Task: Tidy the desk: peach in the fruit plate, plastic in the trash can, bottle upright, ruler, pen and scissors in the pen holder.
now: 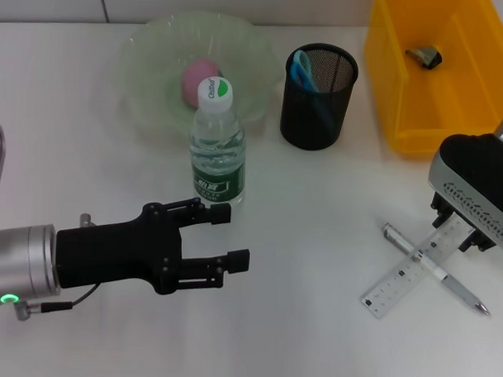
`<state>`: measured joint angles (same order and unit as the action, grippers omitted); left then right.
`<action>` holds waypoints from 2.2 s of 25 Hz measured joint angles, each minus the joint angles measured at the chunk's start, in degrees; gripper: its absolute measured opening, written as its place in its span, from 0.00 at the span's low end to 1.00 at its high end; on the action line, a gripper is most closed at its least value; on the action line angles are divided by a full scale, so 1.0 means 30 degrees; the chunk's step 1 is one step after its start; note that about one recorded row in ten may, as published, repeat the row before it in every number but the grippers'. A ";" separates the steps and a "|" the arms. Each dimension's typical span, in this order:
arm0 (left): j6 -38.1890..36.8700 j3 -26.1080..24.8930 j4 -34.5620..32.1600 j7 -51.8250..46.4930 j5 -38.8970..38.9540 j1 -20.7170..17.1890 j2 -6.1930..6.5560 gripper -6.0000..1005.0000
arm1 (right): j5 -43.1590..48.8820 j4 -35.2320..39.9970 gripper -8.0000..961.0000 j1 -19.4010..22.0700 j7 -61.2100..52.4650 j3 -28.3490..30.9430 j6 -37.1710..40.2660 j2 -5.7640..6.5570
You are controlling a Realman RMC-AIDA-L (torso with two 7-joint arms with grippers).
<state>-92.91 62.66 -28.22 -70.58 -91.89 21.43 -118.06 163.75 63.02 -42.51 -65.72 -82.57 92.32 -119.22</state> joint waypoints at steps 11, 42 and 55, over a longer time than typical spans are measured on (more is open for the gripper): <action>-0.0191 0.0000 0.0002 -0.0065 -0.0109 -0.0144 0.0010 0.80 | -0.0544 0.3491 0.40 0.1254 -0.0184 0.2515 0.1898 -0.0016; 0.1183 -0.0526 -0.0191 0.1026 -0.0124 -0.0322 0.0346 0.80 | -2.3850 -1.4497 0.40 0.1065 0.1634 1.7343 -0.5966 0.0011; 0.1463 -0.0527 -0.0120 0.2527 -0.0150 -0.0398 0.0300 0.80 | -2.5931 -1.8902 0.40 -0.1179 0.5509 1.7512 -1.0146 -0.0193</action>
<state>-88.52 61.08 -28.58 -63.00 -92.33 20.24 -117.15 85.96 6.32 -46.05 -49.19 -30.03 61.89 -119.80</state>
